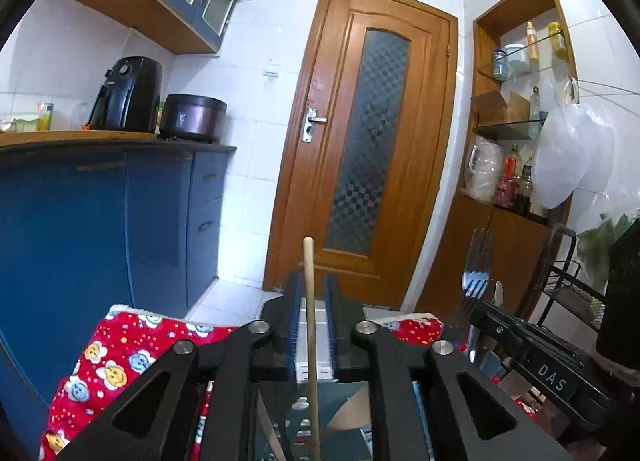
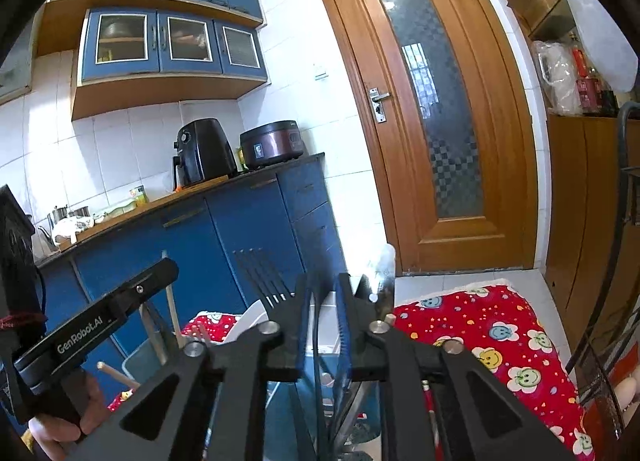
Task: Organize utensils
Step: 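Lower the chopstick and fork into the blue box and open both tools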
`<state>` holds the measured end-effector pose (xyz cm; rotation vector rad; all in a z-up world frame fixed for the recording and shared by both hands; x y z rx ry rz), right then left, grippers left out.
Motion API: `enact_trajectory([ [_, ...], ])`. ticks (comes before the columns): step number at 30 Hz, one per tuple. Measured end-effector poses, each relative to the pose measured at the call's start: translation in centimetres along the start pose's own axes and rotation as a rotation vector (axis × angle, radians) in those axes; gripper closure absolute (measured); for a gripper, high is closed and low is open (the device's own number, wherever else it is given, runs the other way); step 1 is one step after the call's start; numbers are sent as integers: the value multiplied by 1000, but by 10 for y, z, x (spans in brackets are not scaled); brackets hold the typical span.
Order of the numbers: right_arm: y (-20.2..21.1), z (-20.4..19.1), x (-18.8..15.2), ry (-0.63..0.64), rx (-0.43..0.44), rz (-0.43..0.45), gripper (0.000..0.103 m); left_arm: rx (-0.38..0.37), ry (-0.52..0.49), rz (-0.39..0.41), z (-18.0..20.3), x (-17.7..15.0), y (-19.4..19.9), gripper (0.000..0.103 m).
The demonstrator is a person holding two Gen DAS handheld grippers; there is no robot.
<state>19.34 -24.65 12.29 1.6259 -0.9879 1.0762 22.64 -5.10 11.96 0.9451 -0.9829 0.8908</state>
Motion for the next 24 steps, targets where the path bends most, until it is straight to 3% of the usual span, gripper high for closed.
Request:
enact_trajectory([
  [2, 5, -1, 2, -2, 1, 8, 76, -2, 4, -7, 1, 1, 3, 68],
  [3, 7, -2, 3, -1, 0, 11, 76, -3, 6, -6, 1, 1, 5, 65],
  [14, 47, -14, 13, -2, 5, 37, 70, 13, -11, -23, 7, 5, 38, 59],
  [24, 89, -22, 0, -43, 39, 3, 52, 23, -22, -69, 11, 2, 83, 46],
])
Point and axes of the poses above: each gripper's, at about its wrist camera, not at the fingertips, and y roughly against the way its jaws point, z to its right, x to its top, the point moved 3 cm from there along -y, roughly the way its jaws point, and after that the axes turned 3 degrees about y, right-handed, at the moved point
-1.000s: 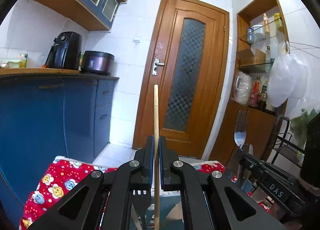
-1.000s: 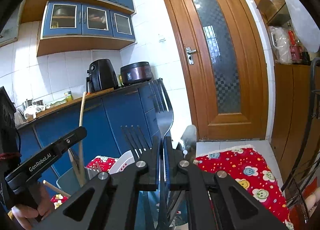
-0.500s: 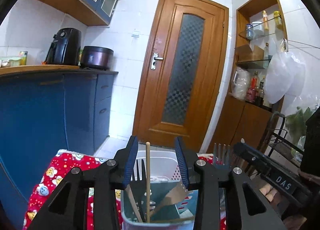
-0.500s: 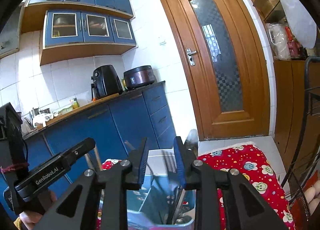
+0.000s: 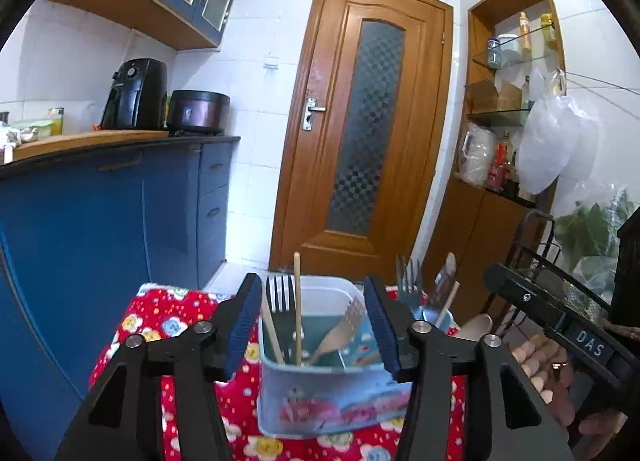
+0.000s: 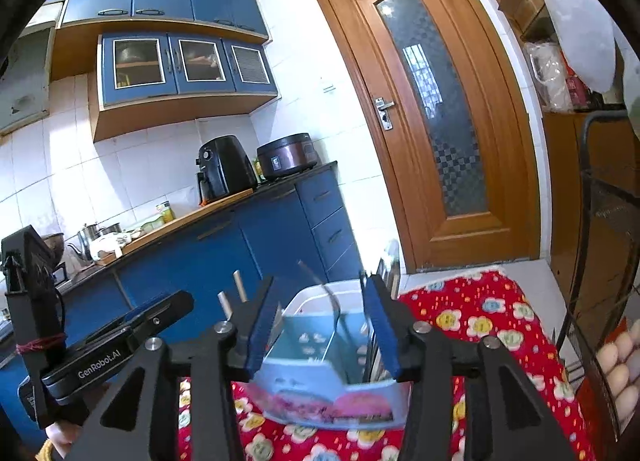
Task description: Organize utensils
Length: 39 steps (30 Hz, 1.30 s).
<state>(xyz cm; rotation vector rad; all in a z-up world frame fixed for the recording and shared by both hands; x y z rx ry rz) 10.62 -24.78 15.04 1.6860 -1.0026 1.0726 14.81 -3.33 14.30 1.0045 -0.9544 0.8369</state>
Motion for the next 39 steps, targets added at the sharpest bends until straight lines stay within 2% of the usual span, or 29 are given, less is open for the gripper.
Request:
enact_trajectory([
  [11, 41, -19, -24, 30, 3, -54, 47, 28, -6, -39, 7, -26, 46, 36],
  [19, 60, -33, -46, 55, -13, -76, 35, 81, 8, -64, 4, -40, 67, 33],
  [23, 62, -37, -58, 66, -25, -94, 31, 100, 2, -85, 3, -49, 72, 33],
  [39, 62, -25, -103, 66, -112, -143, 29, 139, 0, -171, 1, -93, 68, 33],
])
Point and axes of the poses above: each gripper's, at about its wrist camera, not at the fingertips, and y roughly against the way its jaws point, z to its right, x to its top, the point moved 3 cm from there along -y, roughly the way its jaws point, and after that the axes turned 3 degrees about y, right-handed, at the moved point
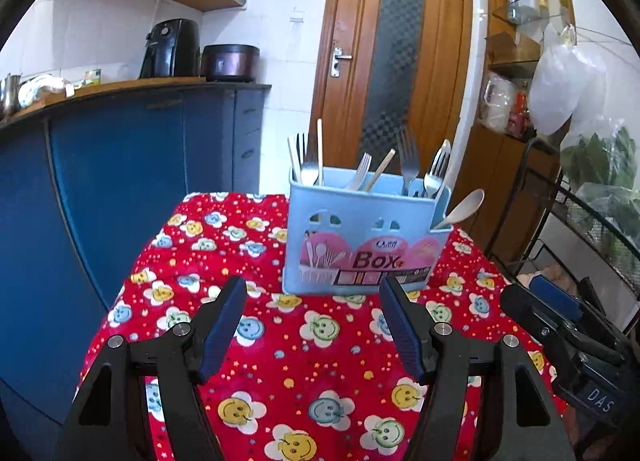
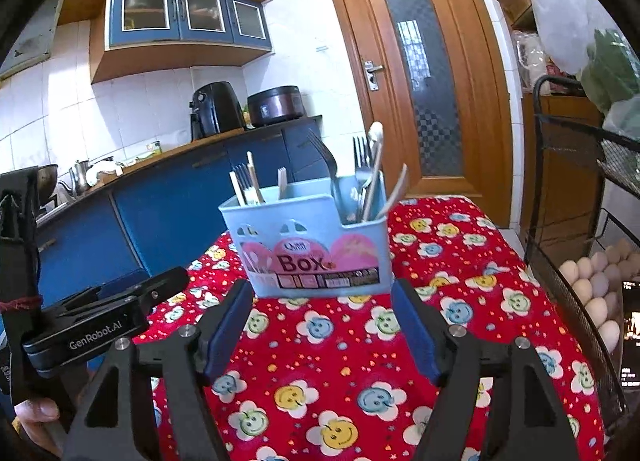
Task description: Organize utensils
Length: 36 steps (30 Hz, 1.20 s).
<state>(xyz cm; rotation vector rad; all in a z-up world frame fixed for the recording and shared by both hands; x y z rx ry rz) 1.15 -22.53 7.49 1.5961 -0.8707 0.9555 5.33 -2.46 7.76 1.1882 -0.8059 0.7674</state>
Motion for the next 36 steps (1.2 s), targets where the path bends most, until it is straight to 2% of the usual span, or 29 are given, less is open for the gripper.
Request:
enact_trajectory([
  [12, -11, 6, -22, 2, -45, -34, 29, 31, 1, -35, -4, -19, -18, 33],
  [17, -13, 9, -25, -13, -46, -40, 29, 52, -12, -40, -4, -26, -23, 33],
  [36, -14, 11, -27, -24, -48, -43, 29, 48, -13, -32, -2, -29, -25, 33],
])
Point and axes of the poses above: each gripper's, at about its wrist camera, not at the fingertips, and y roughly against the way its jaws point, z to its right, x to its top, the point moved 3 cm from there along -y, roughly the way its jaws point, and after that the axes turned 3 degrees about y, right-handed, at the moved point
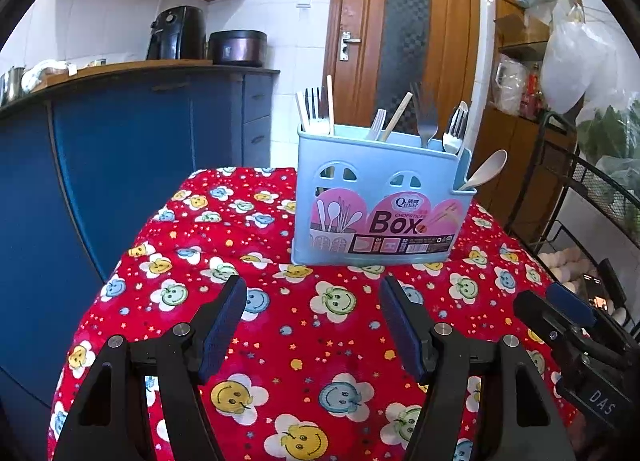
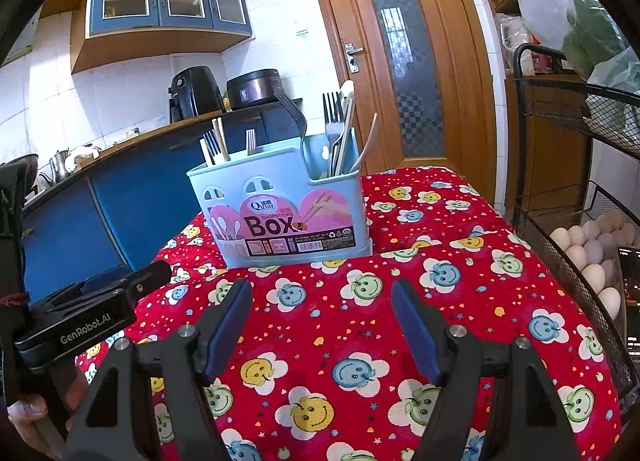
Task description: Organize utensils
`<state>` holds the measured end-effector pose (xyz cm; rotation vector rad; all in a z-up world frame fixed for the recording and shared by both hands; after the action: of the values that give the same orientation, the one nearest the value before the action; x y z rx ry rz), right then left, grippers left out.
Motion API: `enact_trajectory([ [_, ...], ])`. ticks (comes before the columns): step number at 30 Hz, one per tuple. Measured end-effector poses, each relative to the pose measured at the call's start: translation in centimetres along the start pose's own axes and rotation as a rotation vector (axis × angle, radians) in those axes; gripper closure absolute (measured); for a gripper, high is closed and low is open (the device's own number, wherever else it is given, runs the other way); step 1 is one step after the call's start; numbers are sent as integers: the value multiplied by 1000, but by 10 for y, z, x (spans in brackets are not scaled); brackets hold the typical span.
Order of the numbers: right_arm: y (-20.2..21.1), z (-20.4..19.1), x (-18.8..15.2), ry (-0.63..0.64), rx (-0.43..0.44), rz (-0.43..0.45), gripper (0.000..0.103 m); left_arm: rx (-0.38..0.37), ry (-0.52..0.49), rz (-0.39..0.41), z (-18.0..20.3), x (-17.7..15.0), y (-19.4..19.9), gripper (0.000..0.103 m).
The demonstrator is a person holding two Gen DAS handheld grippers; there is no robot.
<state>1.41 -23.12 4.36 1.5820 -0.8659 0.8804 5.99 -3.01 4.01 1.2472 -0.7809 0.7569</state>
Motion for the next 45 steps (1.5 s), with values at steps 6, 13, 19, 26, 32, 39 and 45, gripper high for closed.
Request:
enact_trajectory([
  [6, -1, 0, 0, 2, 0, -1, 29, 2, 3, -1, -1, 0, 0, 33],
  [13, -1, 0, -1, 2, 1, -3, 29, 2, 5, 3, -3, 1, 1, 33],
  [19, -1, 0, -1, 2, 1, -3, 29, 3, 5, 3, -3, 1, 2, 33],
  [26, -1, 0, -1, 3, 1, -3, 29, 1, 7, 3, -3, 1, 2, 33],
  [32, -1, 0, -1, 2, 1, -4, 29, 1, 4, 4, -2, 1, 2, 33],
  [39, -1, 0, -1, 2, 1, -4, 29, -1, 6, 2, -2, 2, 2, 33],
  [45, -1, 0, -1, 1, 1, -4, 29, 0, 5, 3, -2, 2, 2, 33],
])
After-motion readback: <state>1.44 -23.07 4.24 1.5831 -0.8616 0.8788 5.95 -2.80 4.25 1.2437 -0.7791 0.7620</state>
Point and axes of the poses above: each gripper's, at about its wrist camera, not at the fingertips, and y roughly against the way its jaws point, z to its right, x to its top, the point moved 3 cm from there along -y, roughly the way its jaws point, and after that the axes turned 3 degrees about y, right-handed, at the moved point
